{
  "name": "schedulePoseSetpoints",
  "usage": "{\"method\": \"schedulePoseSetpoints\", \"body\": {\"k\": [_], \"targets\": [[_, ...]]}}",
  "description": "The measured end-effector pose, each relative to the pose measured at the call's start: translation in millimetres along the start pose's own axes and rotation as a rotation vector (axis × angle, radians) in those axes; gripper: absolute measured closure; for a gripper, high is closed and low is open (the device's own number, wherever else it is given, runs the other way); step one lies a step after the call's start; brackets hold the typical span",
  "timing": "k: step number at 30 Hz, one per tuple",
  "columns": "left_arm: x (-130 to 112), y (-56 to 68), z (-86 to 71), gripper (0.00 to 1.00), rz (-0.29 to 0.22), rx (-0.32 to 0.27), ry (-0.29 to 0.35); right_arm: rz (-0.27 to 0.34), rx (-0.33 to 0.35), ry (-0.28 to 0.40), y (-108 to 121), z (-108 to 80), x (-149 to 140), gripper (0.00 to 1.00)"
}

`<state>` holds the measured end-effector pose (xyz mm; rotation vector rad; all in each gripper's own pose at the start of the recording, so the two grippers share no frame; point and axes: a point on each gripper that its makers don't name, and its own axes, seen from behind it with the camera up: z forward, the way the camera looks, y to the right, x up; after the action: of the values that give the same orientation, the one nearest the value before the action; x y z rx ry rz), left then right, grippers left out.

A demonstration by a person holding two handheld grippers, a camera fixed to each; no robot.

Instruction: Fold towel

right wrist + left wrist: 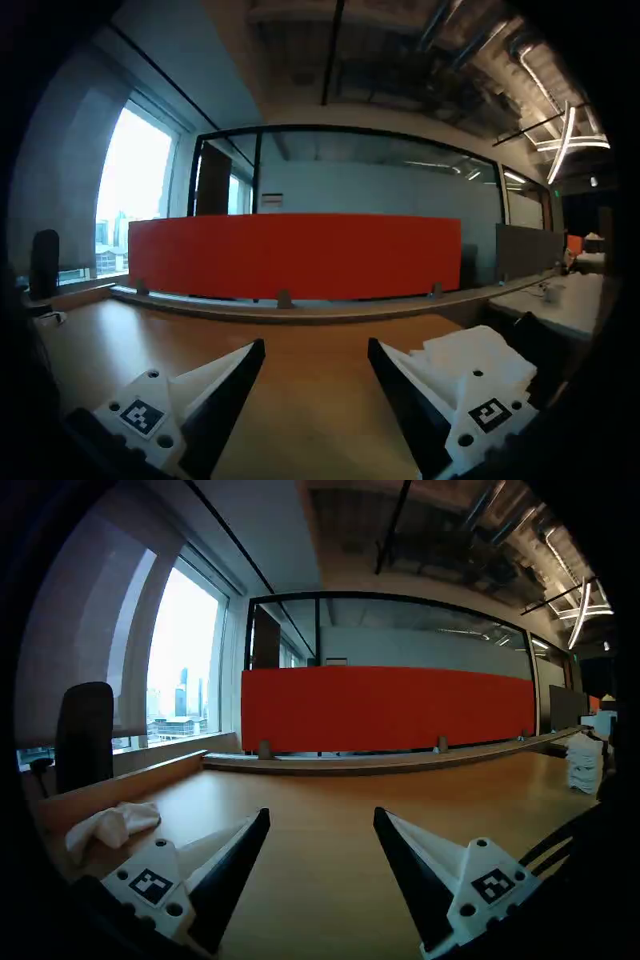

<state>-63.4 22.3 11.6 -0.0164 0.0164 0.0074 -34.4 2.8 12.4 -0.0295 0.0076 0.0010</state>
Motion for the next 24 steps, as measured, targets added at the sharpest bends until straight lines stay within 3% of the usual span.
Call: {"method": "schedulePoseSetpoints", "body": {"k": [9, 24], "targets": [[0, -0.2, -0.3, 0.03, 0.000, 0.000, 0.000, 0.005, -0.010, -0.021, 7, 1.1, -32, 0.00], [0, -0.1, -0.3, 0.03, 0.000, 0.000, 0.000, -0.008, 0.015, -0.022, 5, -2.6, -56, 0.00]]}}
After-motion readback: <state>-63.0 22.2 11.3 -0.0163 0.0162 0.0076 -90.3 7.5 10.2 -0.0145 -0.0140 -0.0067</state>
